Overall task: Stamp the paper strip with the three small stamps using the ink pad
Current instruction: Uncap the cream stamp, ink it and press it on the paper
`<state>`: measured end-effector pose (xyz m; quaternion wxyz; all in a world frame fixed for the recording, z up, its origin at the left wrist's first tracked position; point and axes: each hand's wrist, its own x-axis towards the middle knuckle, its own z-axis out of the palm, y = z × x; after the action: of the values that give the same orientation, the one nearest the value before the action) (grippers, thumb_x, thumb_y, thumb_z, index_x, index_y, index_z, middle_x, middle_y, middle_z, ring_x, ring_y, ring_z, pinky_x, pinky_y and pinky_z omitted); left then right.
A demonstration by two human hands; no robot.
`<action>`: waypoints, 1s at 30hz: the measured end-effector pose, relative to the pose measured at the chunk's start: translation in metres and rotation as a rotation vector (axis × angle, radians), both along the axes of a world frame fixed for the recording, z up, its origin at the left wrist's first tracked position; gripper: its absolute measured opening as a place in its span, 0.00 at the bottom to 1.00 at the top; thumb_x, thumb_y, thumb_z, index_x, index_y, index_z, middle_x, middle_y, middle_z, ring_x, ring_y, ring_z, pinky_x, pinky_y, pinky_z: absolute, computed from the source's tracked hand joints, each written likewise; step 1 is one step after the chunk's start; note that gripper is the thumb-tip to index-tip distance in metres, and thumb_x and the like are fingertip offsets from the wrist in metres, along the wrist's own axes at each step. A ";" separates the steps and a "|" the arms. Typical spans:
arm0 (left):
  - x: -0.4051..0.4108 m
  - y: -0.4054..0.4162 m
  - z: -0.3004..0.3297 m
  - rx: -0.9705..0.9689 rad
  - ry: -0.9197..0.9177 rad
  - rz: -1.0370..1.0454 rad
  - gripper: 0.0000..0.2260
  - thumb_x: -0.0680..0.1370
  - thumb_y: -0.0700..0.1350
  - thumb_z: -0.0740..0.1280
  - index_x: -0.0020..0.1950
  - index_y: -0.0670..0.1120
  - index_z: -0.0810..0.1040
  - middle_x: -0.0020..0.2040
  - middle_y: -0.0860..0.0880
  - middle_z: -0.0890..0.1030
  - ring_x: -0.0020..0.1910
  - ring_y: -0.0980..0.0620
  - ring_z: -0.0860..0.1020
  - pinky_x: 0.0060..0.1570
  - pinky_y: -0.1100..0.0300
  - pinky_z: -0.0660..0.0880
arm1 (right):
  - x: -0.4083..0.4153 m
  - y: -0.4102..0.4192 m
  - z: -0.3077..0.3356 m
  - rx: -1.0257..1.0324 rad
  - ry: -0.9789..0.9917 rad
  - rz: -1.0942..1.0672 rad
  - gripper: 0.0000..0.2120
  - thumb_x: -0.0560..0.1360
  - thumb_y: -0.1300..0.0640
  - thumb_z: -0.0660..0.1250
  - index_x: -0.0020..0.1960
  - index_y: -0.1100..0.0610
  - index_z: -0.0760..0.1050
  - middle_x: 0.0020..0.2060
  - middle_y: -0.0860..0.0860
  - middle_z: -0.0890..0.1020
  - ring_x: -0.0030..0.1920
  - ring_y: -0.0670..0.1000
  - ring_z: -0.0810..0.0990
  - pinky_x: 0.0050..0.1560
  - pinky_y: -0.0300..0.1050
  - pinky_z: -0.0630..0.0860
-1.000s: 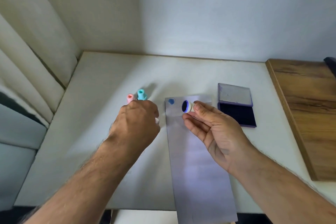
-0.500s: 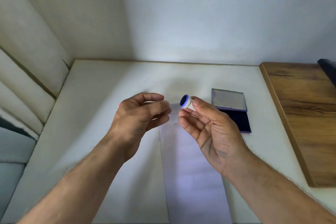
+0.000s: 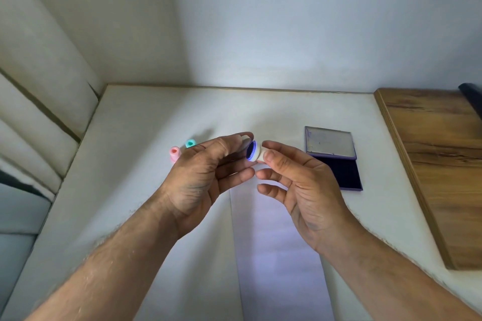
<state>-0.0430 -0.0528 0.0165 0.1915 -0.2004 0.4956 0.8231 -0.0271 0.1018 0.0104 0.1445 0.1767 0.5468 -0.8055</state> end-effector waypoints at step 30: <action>-0.002 -0.011 -0.011 -0.343 0.285 -0.153 0.11 0.68 0.39 0.74 0.50 0.44 0.86 0.47 0.45 0.87 0.49 0.44 0.85 0.47 0.56 0.81 | -0.004 0.009 -0.007 0.111 0.139 0.011 0.09 0.66 0.62 0.74 0.46 0.58 0.85 0.40 0.58 0.87 0.42 0.55 0.87 0.43 0.45 0.83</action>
<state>-0.0449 -0.0633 0.0059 0.1448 -0.0735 0.6640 0.7299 -0.0312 0.1109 0.0037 0.1008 0.1249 0.6004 -0.7835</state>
